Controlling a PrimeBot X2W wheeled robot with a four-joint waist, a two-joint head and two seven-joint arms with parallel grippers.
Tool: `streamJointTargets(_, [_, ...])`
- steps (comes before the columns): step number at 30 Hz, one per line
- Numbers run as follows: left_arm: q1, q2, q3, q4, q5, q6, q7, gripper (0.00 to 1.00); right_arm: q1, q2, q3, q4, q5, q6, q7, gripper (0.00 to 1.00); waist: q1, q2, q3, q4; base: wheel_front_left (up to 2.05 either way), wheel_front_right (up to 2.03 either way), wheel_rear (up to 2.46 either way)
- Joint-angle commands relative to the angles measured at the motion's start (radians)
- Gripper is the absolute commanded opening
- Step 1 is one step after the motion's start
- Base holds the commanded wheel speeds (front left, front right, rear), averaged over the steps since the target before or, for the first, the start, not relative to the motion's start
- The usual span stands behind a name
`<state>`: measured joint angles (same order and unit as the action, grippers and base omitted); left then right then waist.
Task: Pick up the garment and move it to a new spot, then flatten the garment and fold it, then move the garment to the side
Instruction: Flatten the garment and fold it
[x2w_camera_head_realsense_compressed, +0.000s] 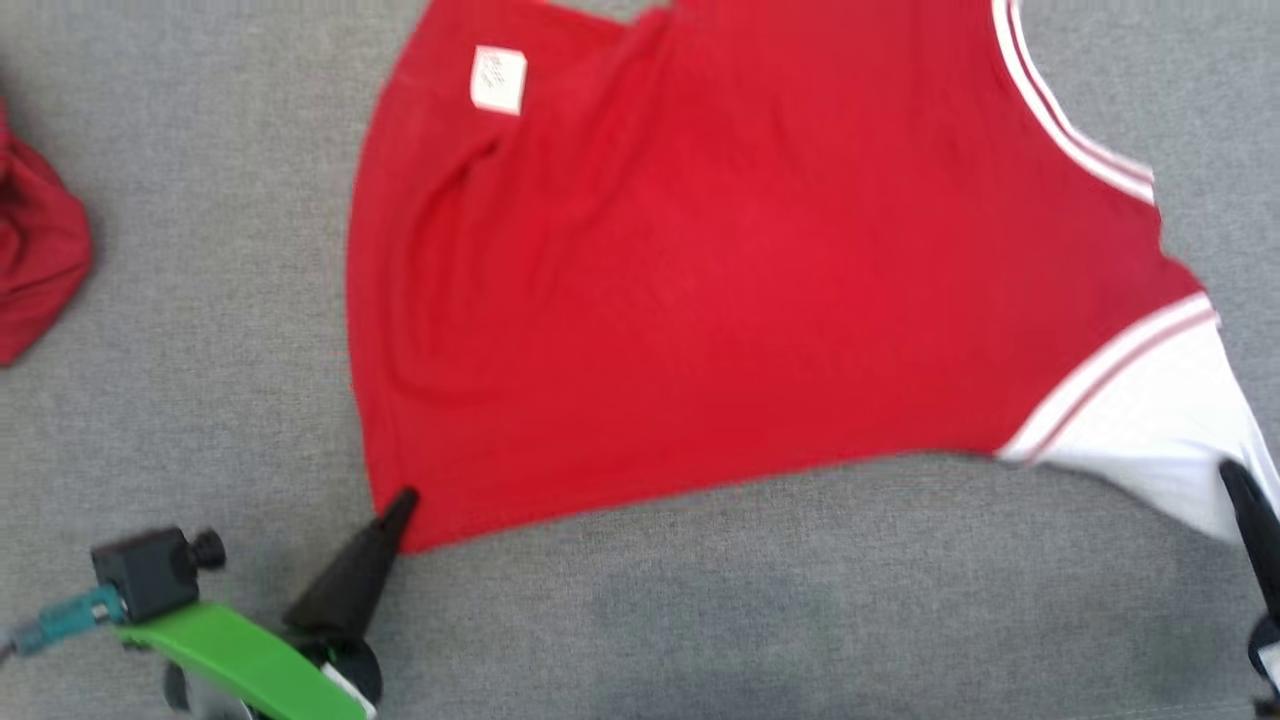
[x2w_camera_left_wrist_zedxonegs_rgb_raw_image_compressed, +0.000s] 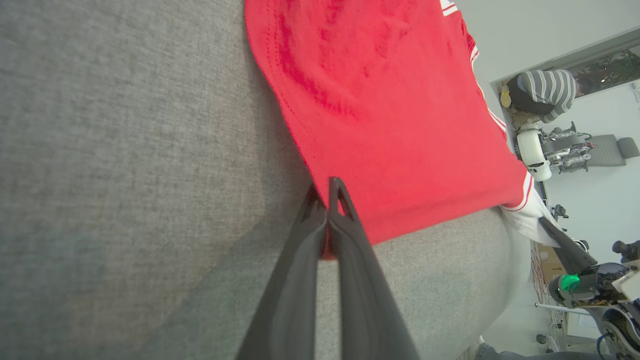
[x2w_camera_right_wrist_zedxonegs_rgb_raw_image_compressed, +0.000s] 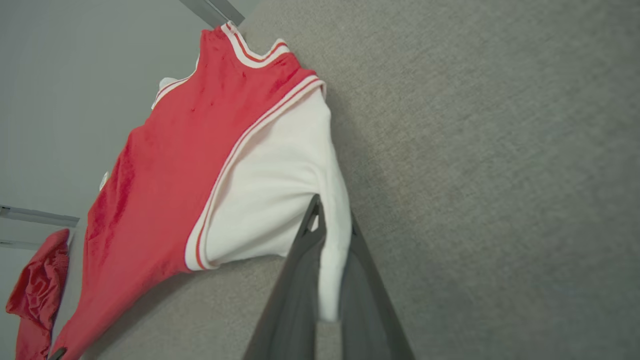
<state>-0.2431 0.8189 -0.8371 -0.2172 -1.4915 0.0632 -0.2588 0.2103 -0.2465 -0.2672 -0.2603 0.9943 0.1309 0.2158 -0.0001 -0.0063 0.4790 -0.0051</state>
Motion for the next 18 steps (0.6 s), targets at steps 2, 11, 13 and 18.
streamJointTargets(2, [0.094, -0.030, 0.037, -0.028, -0.003, 0.006, -0.007, 0.00, 0.078, -0.009, -0.023, -0.018, 0.033, 0.000, -0.001, 0.00, 0.0001, 0.0063, -0.035, 0.008, 0.00, 0.00, 0.00])
streamJointTargets(11, [0.165, -0.011, 0.102, -0.123, 0.018, 0.031, 0.013, 0.00, 0.050, -0.040, 0.003, -0.065, 0.086, 0.000, 0.004, 0.00, 0.0001, 0.0063, -0.033, -0.005, 0.00, 0.00, 0.00])
streamJointTargets(13, [0.134, 0.007, 0.114, -0.153, 0.002, 0.045, 0.043, 0.00, 0.009, -0.052, 0.012, -0.064, 0.089, 0.000, 0.021, 0.00, 0.0001, 0.0063, -0.034, -0.005, 0.00, 0.00, 0.00])
streamJointTargets(18, [0.067, 0.045, 0.145, -0.214, -0.061, 0.094, 0.136, 0.00, -0.122, -0.073, 0.032, -0.042, 0.069, 0.000, 0.083, 0.00, 0.0001, 0.0063, -0.026, -0.016, 0.00, 0.00, 0.00])
